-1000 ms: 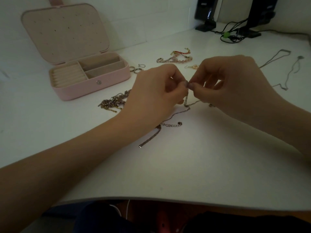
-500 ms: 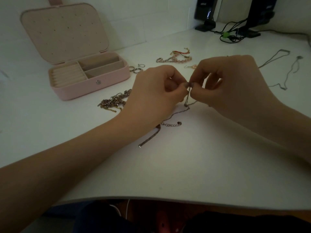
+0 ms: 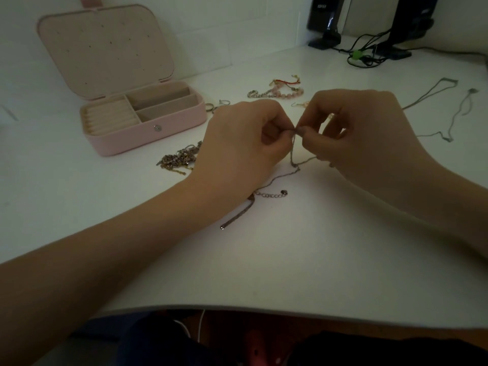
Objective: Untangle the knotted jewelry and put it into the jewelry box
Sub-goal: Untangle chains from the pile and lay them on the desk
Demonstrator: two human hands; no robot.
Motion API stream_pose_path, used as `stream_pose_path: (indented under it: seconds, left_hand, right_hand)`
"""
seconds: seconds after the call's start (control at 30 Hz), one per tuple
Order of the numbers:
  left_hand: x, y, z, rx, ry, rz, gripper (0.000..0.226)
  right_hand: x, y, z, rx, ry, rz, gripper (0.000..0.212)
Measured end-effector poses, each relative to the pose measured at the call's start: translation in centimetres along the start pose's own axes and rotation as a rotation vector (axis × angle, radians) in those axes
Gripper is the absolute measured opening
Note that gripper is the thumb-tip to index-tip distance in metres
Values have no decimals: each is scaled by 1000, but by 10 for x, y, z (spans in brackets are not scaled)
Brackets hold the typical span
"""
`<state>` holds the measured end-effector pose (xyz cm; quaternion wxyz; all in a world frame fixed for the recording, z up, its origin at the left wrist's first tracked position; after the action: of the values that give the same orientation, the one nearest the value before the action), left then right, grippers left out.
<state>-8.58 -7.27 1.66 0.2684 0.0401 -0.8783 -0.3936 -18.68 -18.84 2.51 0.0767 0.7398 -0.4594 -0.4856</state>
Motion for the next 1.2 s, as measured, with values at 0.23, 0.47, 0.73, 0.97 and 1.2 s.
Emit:
stream_pose_path:
  seconds: [0.23, 0.47, 0.73, 0.97, 1.2]
  left_hand:
    - [-1, -1, -2, -63, 84, 75, 7]
    - [-1, -2, -3, -107, 159, 179, 13]
    - [-2, -3, -4, -169, 215, 239, 9]
    - [-4, -2, -5, -181, 288, 411, 6]
    - [-4, -4, -4, -171, 343, 458, 10]
  right_hand:
    - [-2, -2, 0, -6, 107, 160, 3]
    - [-3, -3, 0, -9, 175, 229, 8]
    - [0, -4, 0, -21, 203, 233, 9]
    - [3, 2, -2, -3, 152, 177, 5]
    - [4, -2, -1, 6, 84, 53, 9]
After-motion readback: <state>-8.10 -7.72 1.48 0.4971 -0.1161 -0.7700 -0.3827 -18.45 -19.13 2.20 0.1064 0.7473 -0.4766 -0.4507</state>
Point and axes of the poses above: each hand's wrist, its own z-axis away from the middle knuckle, its own y-axis out of the back of the hand, x = y × z, the point moved 2 cm from there along -z, towards the middle knuckle, and after that the axes turned 13 degrees about -z, right-handed, at the moved point
